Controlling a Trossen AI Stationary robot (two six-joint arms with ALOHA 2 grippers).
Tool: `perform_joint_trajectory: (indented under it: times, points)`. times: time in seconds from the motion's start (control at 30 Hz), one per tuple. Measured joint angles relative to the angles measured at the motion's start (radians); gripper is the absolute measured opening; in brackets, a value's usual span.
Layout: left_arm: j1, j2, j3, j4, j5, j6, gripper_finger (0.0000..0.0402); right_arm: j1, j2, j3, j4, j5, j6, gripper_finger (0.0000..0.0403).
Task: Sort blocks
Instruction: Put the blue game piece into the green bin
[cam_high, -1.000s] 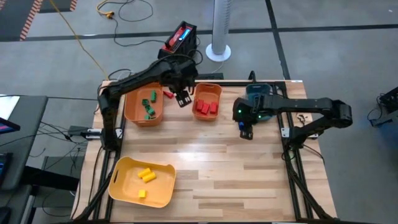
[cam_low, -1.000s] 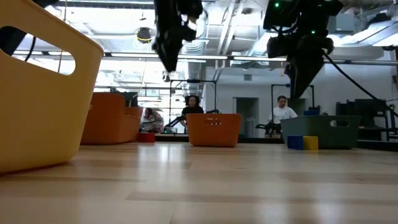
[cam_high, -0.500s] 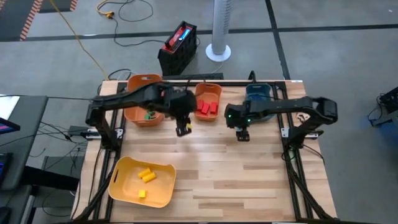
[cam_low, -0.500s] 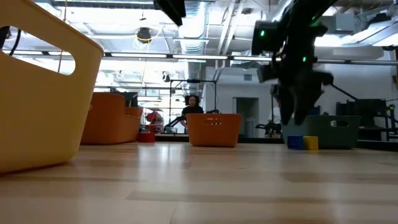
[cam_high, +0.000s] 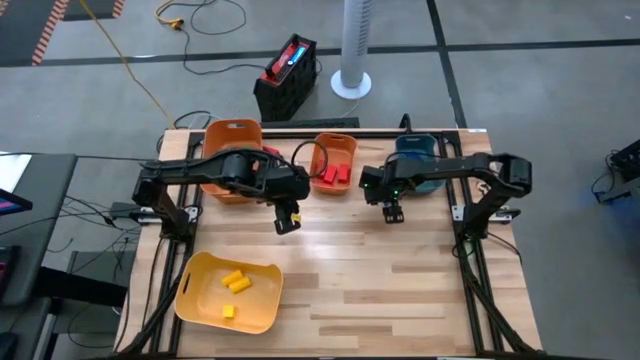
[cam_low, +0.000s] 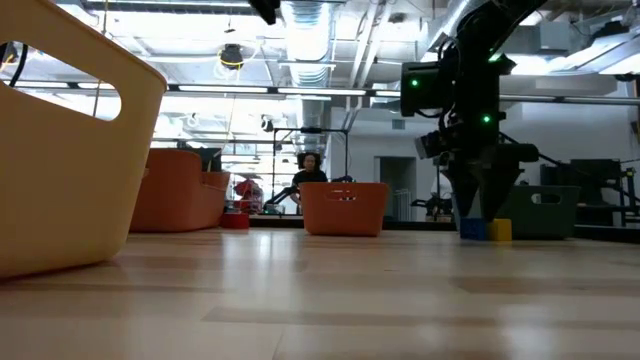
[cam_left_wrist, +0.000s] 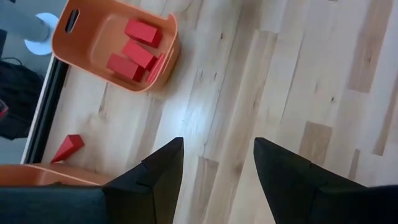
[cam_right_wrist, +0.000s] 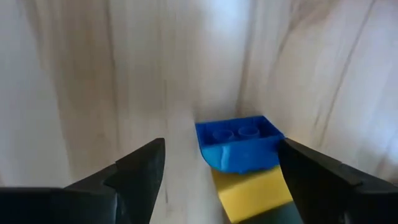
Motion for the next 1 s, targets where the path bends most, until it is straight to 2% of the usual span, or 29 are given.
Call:
perform_joint_trajectory:
  times: [0.27,0.5,1.0]
  points:
    - [0.000,0.000,0.000,-0.004,0.001,-0.008,0.0189,0.001,-0.051,0.016,-0.012,0.003,-0.004,0.0324]
    - [0.008,0.000,0.000,-0.001,0.001,0.008,0.0189,-0.041,-0.025,0.013,-0.008,0.000,-0.044,0.0324]
    - [0.008,0.000,0.000,-0.002,0.002,0.014,0.0189,-0.123,-0.025,0.012,0.018,-0.086,-0.110,0.0324]
